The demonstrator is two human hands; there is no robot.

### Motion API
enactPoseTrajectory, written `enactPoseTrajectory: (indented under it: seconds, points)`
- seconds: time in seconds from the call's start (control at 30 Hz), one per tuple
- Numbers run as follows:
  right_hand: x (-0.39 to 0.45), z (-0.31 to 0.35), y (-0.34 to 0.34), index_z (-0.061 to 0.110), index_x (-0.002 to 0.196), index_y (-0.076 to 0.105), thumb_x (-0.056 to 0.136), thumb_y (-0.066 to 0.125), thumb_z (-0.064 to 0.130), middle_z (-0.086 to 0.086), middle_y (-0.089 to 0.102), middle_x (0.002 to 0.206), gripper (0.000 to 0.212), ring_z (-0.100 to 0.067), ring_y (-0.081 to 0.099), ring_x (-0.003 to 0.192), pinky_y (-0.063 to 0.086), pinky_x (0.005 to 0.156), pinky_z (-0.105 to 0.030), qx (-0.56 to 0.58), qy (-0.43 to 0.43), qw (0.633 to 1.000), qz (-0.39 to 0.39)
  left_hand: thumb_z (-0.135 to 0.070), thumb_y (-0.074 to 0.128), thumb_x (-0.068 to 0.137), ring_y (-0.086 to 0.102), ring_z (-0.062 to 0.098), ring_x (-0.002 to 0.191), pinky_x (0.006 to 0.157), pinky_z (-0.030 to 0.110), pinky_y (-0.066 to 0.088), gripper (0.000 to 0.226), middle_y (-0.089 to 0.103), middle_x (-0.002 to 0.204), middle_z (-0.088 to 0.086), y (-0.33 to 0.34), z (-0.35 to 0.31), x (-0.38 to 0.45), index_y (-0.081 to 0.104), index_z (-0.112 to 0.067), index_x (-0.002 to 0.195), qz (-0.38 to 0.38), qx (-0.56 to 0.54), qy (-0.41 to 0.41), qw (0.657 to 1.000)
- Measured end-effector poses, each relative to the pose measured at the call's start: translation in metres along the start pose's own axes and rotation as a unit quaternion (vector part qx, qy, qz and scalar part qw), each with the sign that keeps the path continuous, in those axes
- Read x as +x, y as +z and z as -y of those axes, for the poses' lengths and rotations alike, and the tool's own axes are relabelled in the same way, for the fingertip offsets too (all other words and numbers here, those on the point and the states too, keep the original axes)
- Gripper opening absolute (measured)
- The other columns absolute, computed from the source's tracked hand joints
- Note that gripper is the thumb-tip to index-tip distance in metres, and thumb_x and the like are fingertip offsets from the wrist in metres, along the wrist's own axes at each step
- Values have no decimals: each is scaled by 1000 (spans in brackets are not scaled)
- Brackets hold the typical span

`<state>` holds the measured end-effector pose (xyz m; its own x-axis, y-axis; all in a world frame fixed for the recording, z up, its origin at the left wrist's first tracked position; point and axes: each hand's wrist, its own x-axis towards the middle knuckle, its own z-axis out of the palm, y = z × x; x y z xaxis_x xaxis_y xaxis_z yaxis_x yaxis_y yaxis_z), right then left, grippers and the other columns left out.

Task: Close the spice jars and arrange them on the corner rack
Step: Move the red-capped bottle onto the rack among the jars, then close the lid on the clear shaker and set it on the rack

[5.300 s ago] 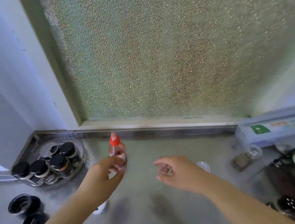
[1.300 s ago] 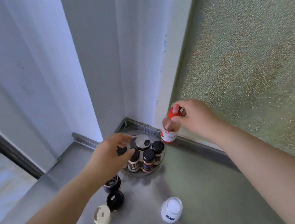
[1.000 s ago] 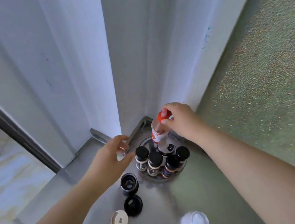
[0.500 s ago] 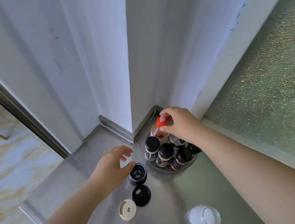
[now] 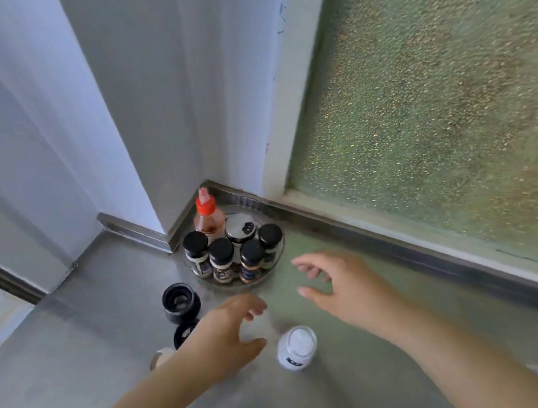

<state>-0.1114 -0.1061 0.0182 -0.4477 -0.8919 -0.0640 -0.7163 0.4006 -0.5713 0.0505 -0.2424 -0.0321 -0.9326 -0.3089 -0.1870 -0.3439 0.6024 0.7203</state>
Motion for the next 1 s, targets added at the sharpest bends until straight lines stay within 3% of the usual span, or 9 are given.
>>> enactPoseTrajectory:
  seconds: [0.13, 0.3, 0.43, 0.5, 0.6, 0.73, 0.83, 0.93, 1.0]
  points:
    - [-43, -26, 5, 24, 120, 58, 85, 63, 24, 11, 59, 105, 35, 0, 52, 90, 33, 77, -2, 18, 41, 999, 8, -24, 73, 72, 42, 1, 105, 95, 23, 40, 66, 43, 122, -15, 42, -13, 6, 37, -25, 128, 68, -17, -45, 997]
    - [-73, -43, 7, 22, 117, 59, 84, 63, 23, 8, 61, 105, 33, -1, 53, 88, 33, 75, 1, 25, 60, 998, 6, -21, 76, 68, 49, 11, 110, 91, 21, 39, 67, 50, 120, -8, 71, -12, 18, 42, -22, 125, 59, -25, -55, 996]
    - [-87, -49, 8, 19, 116, 61, 84, 64, 21, 9, 61, 101, 32, -3, 55, 87, 33, 75, 1, 34, 66, 997, 7, -13, 75, 66, 54, 11, 92, 75, 17, 38, 51, 57, 99, -8, 83, -13, 20, 54, -20, 112, 24, -26, -46, 998]
    - [-93, -50, 9, 19, 115, 62, 84, 64, 20, 9, 60, 99, 31, -4, 57, 87, 34, 74, 0, 38, 71, 997, 9, -13, 78, 63, 55, 11, 91, 70, 8, 38, 51, 58, 97, -7, 86, -11, 17, 56, -20, 108, 10, -58, -44, 997]
    - [-99, -50, 10, 19, 113, 63, 84, 64, 20, 7, 62, 99, 30, -6, 59, 88, 35, 74, 0, 46, 78, 996, 10, -30, 78, 54, 58, 14, 91, 80, 15, 45, 49, 59, 95, -10, 84, -19, 7, 53, -33, 95, -17, -161, -65, 985]
    - [-96, -43, 10, 23, 111, 63, 84, 64, 20, 10, 64, 98, 27, -3, 59, 87, 40, 74, -7, 65, 78, 995, 15, -38, 75, 51, 61, 11, 90, 83, 22, 48, 51, 61, 100, -1, 63, -36, -11, 54, -25, 96, -96, -228, -62, 967]
    - [-86, -30, 13, 23, 112, 63, 84, 64, 19, 12, 64, 98, 28, -2, 60, 86, 45, 75, -14, 74, 67, 995, 21, -29, 79, 57, 60, 3, 87, 80, 18, 49, 47, 63, 101, -5, 45, -41, -27, 55, -33, 97, -127, -227, -49, 964]
    - [-74, -13, 21, 22, 112, 63, 84, 63, 16, 11, 64, 97, 29, -3, 60, 85, 46, 77, -16, 84, 47, 995, 37, -39, 79, 52, 60, -1, 85, 77, 15, 47, 44, 61, 97, -10, 32, -34, -44, 53, -50, 86, -160, -190, -58, 967]
    - [-66, -3, 28, 22, 112, 63, 84, 63, 16, 12, 64, 96, 29, 2, 59, 84, 45, 76, -13, 87, 28, 995, 47, -42, 79, 50, 59, -2, 81, 74, 13, 44, 41, 61, 92, -8, 26, -25, -56, 53, -48, 82, -176, -173, -77, 966]
